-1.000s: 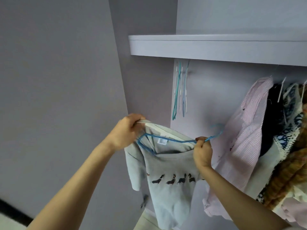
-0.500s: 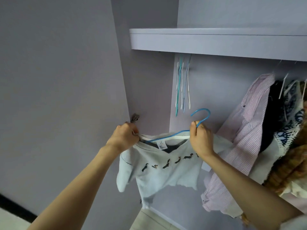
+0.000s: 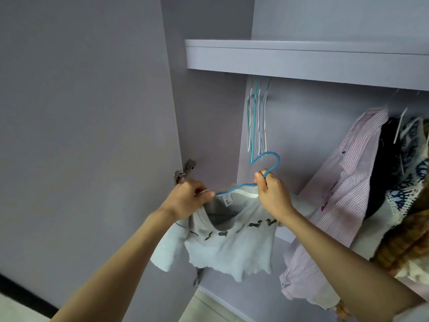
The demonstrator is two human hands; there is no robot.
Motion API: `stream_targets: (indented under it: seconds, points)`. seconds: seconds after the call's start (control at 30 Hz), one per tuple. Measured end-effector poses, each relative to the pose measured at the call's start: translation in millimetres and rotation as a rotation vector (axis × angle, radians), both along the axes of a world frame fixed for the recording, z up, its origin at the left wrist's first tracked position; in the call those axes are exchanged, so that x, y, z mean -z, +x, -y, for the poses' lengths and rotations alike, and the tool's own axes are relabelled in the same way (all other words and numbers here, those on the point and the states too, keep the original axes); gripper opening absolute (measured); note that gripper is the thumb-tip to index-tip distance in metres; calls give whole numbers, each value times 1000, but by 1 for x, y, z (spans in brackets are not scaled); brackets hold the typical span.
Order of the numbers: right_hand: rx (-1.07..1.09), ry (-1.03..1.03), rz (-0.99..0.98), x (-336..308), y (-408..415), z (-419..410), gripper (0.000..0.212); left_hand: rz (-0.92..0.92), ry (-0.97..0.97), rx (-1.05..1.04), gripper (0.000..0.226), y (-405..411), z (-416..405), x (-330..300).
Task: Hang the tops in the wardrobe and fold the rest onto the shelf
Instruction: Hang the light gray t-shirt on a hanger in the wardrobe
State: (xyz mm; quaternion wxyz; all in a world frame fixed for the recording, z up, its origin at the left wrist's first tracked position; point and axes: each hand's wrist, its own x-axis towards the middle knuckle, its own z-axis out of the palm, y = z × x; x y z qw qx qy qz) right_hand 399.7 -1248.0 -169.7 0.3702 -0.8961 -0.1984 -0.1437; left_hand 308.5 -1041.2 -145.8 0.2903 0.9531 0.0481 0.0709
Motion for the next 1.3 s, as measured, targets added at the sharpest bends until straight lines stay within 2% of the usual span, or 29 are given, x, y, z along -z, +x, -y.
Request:
stream_targets:
  seconds: [0.03,0.07,0.2,0.3,0.37,0.43,0.5,0.6,0.73,0.87,1.07,1.2,1.3]
  points:
    - [36,29,-15,-1,1,0,31,-12,-5,24,19,-1,-1,1]
    - [65,43,-36,-2,3,1,32,-30,24,42,22,-2,-3,2]
    - [144,58,-97,-5,9,7,40,-61,253,21,71,-12,-11,12]
    - [146,113,-117,-7,10,10,40,16,422,-46,82,-14,-14,22]
    - [133,143,-124,-9,10,11,38,140,489,-86,70,-13,-18,25]
    - [121,155,-135,-12,9,12,36,256,447,-97,50,-12,-20,25]
    - [114,151,-130,-14,7,12,32,265,397,-84,41,-10,-20,24]
    - [97,103,-98,-15,4,10,33,202,408,-13,36,-7,-14,23]
    - [109,54,-25,-20,1,3,35,135,368,-21,29,0,5,17]
    - [71,-12,65,-25,-2,7,34,109,128,40,22,3,19,17]
    - [-77,216,-31,-20,-7,25,18,246,35,-127,19,6,20,14]
    - [-33,163,-25,-3,-1,51,23,309,2,-174,15,6,17,10]
    - [-8,46,69,4,1,68,18,325,-5,-243,11,5,12,6]
